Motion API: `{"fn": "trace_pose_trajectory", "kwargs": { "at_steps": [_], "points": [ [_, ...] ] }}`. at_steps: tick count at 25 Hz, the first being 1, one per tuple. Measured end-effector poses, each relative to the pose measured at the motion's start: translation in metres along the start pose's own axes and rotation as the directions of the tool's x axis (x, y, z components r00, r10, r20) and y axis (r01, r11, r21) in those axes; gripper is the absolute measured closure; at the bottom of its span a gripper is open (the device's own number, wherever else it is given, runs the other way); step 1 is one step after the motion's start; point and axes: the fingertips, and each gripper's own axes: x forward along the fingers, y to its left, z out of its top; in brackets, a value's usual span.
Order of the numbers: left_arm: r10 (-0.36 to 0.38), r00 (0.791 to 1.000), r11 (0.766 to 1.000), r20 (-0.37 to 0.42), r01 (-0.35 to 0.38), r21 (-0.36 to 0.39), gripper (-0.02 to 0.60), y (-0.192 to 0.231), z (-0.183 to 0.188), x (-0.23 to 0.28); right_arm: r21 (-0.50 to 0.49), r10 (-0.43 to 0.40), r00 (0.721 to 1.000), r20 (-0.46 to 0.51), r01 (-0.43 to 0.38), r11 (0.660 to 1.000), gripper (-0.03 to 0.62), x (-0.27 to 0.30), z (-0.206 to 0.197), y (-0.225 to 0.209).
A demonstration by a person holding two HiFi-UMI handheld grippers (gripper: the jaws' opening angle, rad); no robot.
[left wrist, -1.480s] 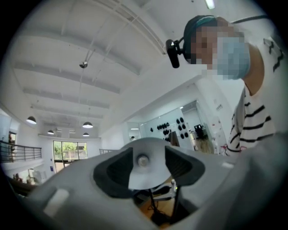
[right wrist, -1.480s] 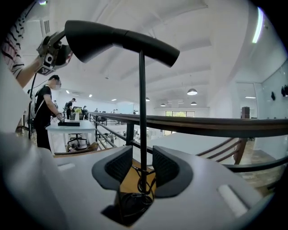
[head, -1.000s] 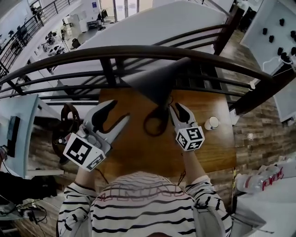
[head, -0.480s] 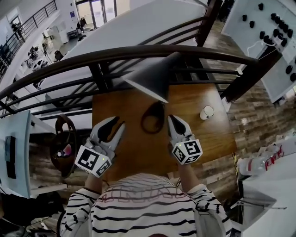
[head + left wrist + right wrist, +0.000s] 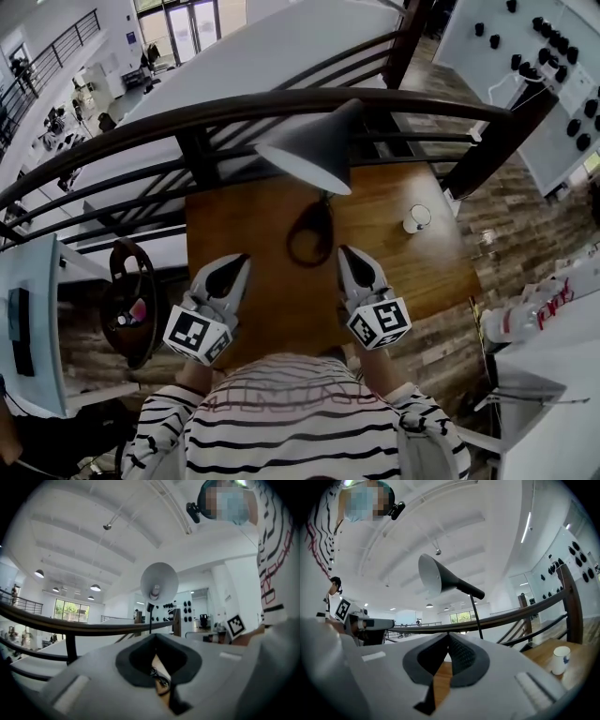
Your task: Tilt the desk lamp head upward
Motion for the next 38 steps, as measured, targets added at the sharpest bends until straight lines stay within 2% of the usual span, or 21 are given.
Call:
{"fn": "trace_pose_trajectory", "kwargs": {
  "at_steps": [7, 16, 38],
  "points": [
    [-0.01, 1.0, 0.999, -0.004, 0.01, -0.047, 0.578, -0.001, -0.02, -0.023, -0.018, -0.004, 0.999, -0.032, 0.003, 1.0, 0.594, -0.012, -0.016, 0.027],
    [-0.015, 0.999, 0.999, -0.034, 0.013, -0.052, 0.578, -0.004, -0.036, -0.034, -0.012, -0.061, 0.996, -0.059, 0.061, 0.998, 0.594, -0.032, -0.028, 0.035],
    [-0.041, 0.998, 0.995, -0.04, 0.037, -0.092, 0.578, -0.02, -0.042, -0.059, -0.027, -0.104, 0.991, -0.087, 0.102, 0.994, 0.594, -0.058, -0.036, 0.056]
  ]
}}
